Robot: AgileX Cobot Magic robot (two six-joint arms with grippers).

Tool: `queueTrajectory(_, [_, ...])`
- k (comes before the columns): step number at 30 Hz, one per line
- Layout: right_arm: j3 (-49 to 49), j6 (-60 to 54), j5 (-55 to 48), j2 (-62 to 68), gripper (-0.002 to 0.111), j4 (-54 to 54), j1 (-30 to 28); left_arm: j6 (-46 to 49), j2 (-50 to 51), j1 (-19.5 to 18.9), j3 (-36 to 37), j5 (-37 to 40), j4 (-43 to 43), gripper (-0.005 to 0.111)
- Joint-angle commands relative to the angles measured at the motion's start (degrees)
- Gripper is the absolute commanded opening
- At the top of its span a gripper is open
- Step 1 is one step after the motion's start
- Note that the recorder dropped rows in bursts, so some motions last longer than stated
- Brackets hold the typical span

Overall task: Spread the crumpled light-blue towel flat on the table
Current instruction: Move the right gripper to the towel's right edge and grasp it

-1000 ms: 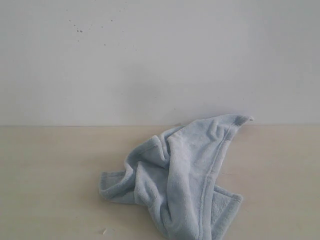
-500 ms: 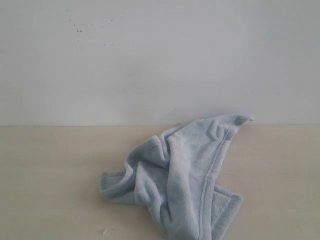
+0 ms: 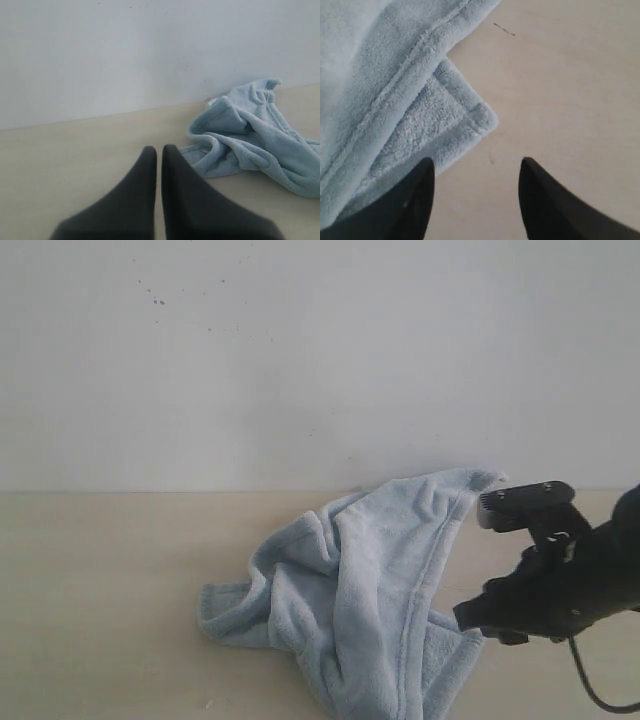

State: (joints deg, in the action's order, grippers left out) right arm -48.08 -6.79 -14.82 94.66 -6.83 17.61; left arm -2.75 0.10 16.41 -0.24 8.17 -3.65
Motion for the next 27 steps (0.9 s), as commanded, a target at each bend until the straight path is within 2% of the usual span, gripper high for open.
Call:
queueTrajectory(1, [-6.7,-0.9,-1.3,7.1,0.045,-0.3,2.0,0.3,-0.1,0.1,0.2,-0.7,0.0,0.004])
queueTrajectory(3, [-8.9,-0.9,-1.4,10.4,0.038,-0.3,2.4,0.3,-0.1,0.1,0.2,-0.7,0.0,0.004])
queueTrajectory(11, [-10.3,-0.9,-1.3,18.2,0.036,-0.3,2.4,0.3,-0.1,0.1,0.2,-0.7,0.0,0.004])
queueTrajectory(13, [-10.3,-0.9,-2.2,19.2,0.025,-0.3,2.4,0.3,-0.1,0.1,0.2,-0.7,0.0,0.004])
queueTrajectory(16, [-10.3,-0.6,-4.0,19.0,-0.001,-0.3,2.4,0.3,-0.1,0.1,0.2,-0.7,0.0,0.004])
queueTrajectory(19, [-8.6,0.1,-6.3,17.8,0.001,-0.3,2.4,0.3,-0.1,0.1,0.2,-0.7,0.0,0.004])
queueTrajectory(23, [-1.5,0.4,-6.0,12.5,0.001,-0.1,2.4,0.3,-0.1,0.1,0.2,-0.7,0.0,0.004])
queueTrajectory(27, [6.2,-1.0,-6.7,1.5,0.001,0.1,2.4,0.3,-0.1,0.1,0.2,-0.7,0.0,0.004])
